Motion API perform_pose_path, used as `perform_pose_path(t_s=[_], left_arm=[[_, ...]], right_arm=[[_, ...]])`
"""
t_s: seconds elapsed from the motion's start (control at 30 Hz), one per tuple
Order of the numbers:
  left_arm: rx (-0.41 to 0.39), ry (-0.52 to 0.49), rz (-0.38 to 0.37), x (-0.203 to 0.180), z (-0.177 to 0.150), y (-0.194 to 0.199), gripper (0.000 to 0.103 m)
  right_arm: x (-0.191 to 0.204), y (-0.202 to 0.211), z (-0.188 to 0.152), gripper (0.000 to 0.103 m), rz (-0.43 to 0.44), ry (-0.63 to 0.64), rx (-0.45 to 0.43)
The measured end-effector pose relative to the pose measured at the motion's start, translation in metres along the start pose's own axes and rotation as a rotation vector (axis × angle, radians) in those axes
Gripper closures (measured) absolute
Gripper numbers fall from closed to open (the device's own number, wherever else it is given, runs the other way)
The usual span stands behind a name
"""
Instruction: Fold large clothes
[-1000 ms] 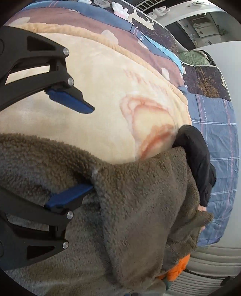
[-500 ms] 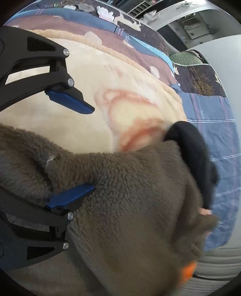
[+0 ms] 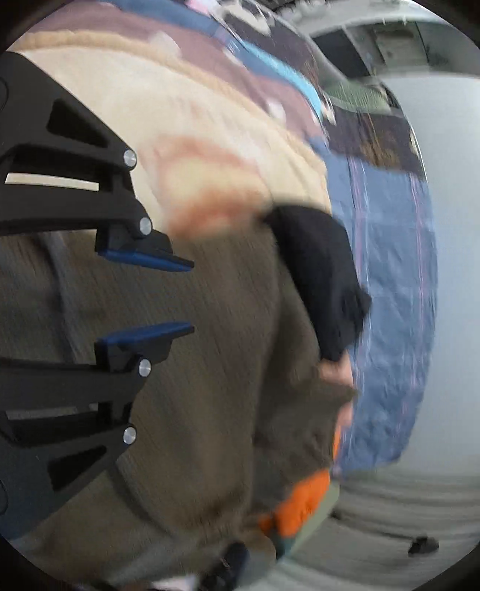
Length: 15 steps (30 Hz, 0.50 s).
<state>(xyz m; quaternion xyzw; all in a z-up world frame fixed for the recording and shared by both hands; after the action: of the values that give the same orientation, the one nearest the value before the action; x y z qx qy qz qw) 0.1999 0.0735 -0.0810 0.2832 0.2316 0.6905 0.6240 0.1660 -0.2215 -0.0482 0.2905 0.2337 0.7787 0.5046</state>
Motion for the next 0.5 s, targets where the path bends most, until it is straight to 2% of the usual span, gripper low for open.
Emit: perform_pose_path(t_s=[0.1, 0.17, 0.2, 0.3, 0.33, 0.4, 0.5], left_arm=[[0.028, -0.066, -0.058, -0.045, -0.002, -0.020, 0.074], [0.092, -0.158, -0.007, -0.067, -0.028, -0.056, 0.064], [0.101, -0.180, 0.012, -0.072, -0.041, -0.070, 0.064], [0.050, -0.169, 0.033, -0.072, -0.040, -0.063, 0.063], [0.047, -0.167, 0.037, -0.071, -0.042, -0.062, 0.059], [0.062, -0.144, 0.015, -0.070, -0.045, -0.066, 0.058], [0.065, -0.132, 0.003, -0.069, -0.046, -0.067, 0.058]], right_arm=[[-0.025, -0.057, -0.048, 0.058, -0.048, -0.122, 0.205], [-0.029, -0.069, -0.059, 0.058, -0.045, -0.073, 0.149], [-0.025, -0.068, -0.059, 0.058, -0.061, -0.050, 0.149], [-0.014, -0.058, -0.052, 0.058, -0.092, 0.003, 0.143], [-0.014, -0.045, -0.046, 0.058, -0.055, -0.011, 0.108], [-0.027, -0.016, -0.031, 0.058, -0.025, -0.080, 0.019], [-0.088, 0.066, -0.007, 0.049, -0.023, -0.278, -0.219]])
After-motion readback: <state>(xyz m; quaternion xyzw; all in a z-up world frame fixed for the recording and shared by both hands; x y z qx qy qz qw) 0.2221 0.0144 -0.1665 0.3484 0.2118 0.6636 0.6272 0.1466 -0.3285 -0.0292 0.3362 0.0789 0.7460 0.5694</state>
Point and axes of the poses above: each gripper's, at about its wrist camera, not at the fingertips, and y roughly against the way its jaws point, x to its left, z to its top, the point moved 8 cm from there along -y, roughly the way its jaws point, and after that the axes turned 15 degrees about z, right-handed, at the moved point
